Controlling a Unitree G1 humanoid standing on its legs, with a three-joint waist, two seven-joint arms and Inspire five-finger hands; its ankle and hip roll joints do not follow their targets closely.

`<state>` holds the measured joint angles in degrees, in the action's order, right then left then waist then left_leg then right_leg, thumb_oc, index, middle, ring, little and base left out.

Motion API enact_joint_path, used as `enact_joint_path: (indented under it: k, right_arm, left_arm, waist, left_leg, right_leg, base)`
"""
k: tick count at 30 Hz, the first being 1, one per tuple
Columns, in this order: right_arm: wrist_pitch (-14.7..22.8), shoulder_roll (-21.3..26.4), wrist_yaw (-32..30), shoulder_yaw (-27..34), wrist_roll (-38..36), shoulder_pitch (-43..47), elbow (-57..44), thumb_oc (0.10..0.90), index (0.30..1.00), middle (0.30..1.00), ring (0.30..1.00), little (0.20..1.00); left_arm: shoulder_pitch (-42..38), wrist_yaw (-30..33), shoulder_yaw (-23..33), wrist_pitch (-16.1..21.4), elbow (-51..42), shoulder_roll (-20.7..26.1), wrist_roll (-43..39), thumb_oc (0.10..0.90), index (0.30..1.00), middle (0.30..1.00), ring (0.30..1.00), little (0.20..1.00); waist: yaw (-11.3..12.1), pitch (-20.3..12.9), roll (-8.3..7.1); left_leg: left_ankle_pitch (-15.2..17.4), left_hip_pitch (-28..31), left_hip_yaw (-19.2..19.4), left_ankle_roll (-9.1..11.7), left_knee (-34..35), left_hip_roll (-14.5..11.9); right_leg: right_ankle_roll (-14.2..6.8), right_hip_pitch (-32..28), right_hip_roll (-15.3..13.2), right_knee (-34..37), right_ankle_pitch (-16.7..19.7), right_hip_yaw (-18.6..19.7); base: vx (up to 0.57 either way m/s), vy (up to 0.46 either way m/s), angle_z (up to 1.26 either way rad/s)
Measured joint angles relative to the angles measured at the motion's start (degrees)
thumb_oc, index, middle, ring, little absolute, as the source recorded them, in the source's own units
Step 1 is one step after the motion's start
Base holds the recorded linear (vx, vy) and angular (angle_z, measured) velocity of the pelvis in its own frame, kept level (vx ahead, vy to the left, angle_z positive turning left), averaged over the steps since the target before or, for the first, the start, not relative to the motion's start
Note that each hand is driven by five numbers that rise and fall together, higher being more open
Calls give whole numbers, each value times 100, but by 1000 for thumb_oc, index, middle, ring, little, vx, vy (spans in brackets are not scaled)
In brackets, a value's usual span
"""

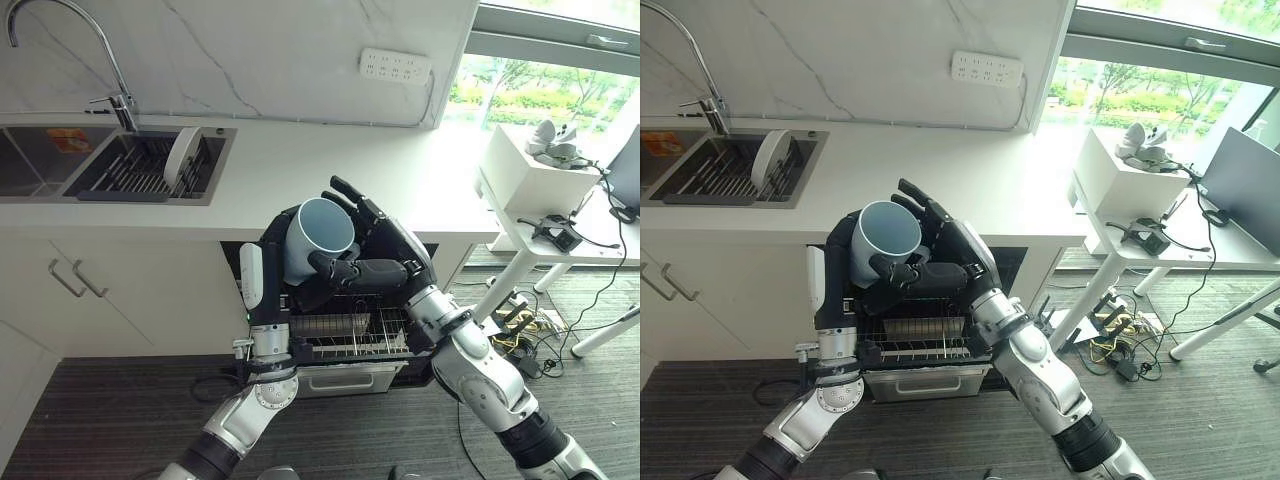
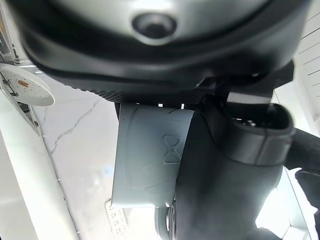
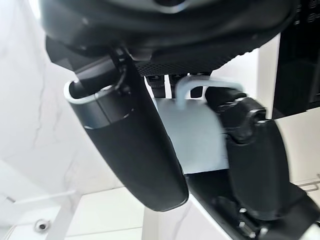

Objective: Place the dishes in the dishwasher.

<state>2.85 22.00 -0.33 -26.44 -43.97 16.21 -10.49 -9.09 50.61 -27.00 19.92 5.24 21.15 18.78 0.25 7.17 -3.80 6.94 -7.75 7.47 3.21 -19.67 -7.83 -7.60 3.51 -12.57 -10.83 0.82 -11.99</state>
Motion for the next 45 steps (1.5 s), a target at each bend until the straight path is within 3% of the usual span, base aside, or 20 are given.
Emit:
enact_joint_path:
  k: [20, 21, 22, 23, 40, 41, 42, 45]
  right_arm:
    - [-37, -120, 2, -380, 231, 3, 457, 800, 900, 900, 900, 900]
    - [-37, -122, 2, -380, 231, 3, 457, 720, 780, 780, 780, 780]
    - [-37, -121, 2, -380, 231, 3, 457, 584, 575, 575, 575, 575]
    - [-38, -121, 1, -379, 231, 4, 458, 400, 300, 300, 300, 300]
    - [-71, -113, -383, -456, 514, 19, 480, 400, 300, 300, 300, 300]
    - [-71, -113, -389, -457, 515, 19, 492, 449, 373, 373, 373, 373]
    - [-71, -114, -391, -456, 507, 19, 505, 800, 900, 900, 900, 900]
    - [-70, -133, -388, -471, 323, 19, 527, 800, 900, 900, 900, 900]
  left_arm:
    - [-11, 288, -46, -2, 33, 20, 236, 400, 300, 300, 300, 300]
    - [-12, 288, -46, -2, 33, 19, 235, 400, 300, 300, 300, 300]
    - [-11, 288, -46, -2, 35, 20, 235, 400, 300, 300, 300, 300]
    - [-11, 288, -48, 0, 35, 20, 236, 400, 300, 300, 300, 300]
    - [-40, 270, -54, -212, 129, 10, 382, 400, 300, 300, 300, 300]
    - [-42, 259, -52, -213, 133, 12, 377, 400, 300, 300, 300, 300]
    - [-42, 250, -52, -219, 139, 15, 364, 400, 300, 300, 300, 300]
    - [-42, 250, -93, -209, 154, 5, 155, 400, 300, 300, 300, 300]
  waist:
    - [10, 73, -71]
    - [12, 76, -70]
    - [16, 81, -69]
    - [19, 82, -68]
    - [160, 224, -35]
    - [161, 224, -35]
    - [162, 224, -35]
    - [163, 224, -35]
  left_leg:
    - [-3, 42, 25, -4, 4, -1]
    - [-3, 39, 22, -4, 4, -1]
    - [-3, 37, 20, -4, 4, -1]
    - [-3, 36, 19, -4, 4, -1]
    - [-9, 0, -25, -8, -6, 27]
    - [-10, 0, -25, -8, -6, 27]
    - [-10, 0, -26, -8, -6, 27]
    - [-16, -3, -29, -12, -8, 31]
  right_leg:
    - [-6, -11, 3, -15, 4, 41]
    - [-6, -11, 3, -15, 4, 38]
    - [-5, -10, 3, -15, 3, 37]
    - [-5, -10, 3, -14, 3, 35]
    - [-9, -15, 8, -16, 5, 0]
    - [-9, -15, 7, -17, 5, 0]
    - [-8, -15, 7, -18, 4, 0]
    - [-8, -15, 5, -21, 4, -1]
  base:
    - [1, 0, 0]
    - [0, 0, 0]
    - [0, 0, 0]
    - [0, 0, 0]
    - [1, -2, 1]
    - [0, 0, 0]
    - [0, 0, 0]
    - [-26, 5, 1]
